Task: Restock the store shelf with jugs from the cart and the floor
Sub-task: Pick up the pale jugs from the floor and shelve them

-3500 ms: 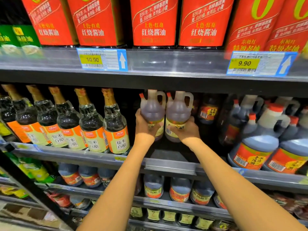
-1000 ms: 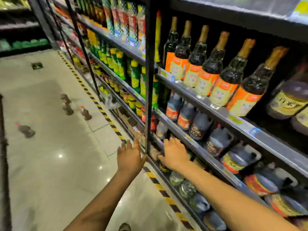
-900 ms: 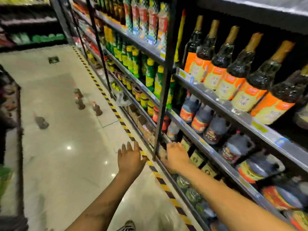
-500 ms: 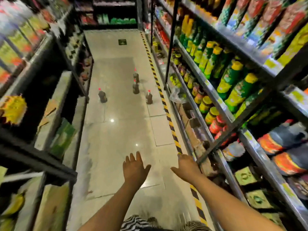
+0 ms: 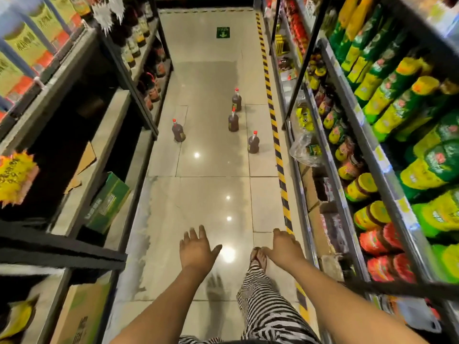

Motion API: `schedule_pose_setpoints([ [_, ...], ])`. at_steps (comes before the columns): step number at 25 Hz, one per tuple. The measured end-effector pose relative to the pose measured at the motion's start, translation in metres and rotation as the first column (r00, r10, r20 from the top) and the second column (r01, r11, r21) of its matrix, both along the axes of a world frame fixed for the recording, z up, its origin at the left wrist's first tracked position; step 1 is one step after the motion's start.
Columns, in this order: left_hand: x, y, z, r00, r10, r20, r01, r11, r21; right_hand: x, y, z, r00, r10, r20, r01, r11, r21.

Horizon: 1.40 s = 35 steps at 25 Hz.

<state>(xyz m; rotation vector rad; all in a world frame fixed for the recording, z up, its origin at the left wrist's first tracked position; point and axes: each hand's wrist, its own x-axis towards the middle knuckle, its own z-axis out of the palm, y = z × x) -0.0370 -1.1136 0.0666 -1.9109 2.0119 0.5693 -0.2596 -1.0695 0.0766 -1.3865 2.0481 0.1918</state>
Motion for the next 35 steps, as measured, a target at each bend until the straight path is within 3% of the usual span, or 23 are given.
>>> schedule_pose_setpoints([
  [6, -0.076, -0.141, 0.020, 1.000, -0.010, 0.003, 0.010, 1.000, -0.024, -0.086, -0.157, 0.019, 0.977, 0.196, -0.080, -0.195, 0.981, 0.018],
  [13, -0.103, -0.258, 0.013, 1.000, 0.031, 0.002, -0.031, 1.000, -0.001, -0.118, -0.286, 0.013, 0.977, 0.200, -0.075, -0.194, 0.977, 0.087],
  [21, -0.109, -0.460, -0.014, 0.998, 0.003, -0.064, -0.002, 1.000, 0.020, -0.142, -0.464, -0.007, 0.993, 0.062, -0.103, -0.049, 0.991, 0.126],
  [24, -0.110, -0.526, -0.016, 0.998, -0.030, -0.061, 0.033, 0.998, 0.049, -0.139, -0.531, -0.004, 0.993, -0.002, -0.120, 0.011, 0.997, 0.073],
  [28, -0.122, -0.608, -0.028, 0.995, -0.099, -0.011, 0.100, 0.990, 0.099, -0.135, -0.608, -0.008, 0.995, -0.095, -0.032, 0.096, 0.994, 0.052],
  [35, -0.194, -0.728, -0.066, 0.993, -0.116, -0.012, 0.117, 0.978, 0.171, -0.213, -0.707, -0.071, 0.961, -0.276, -0.017, 0.275, 0.950, 0.148],
])
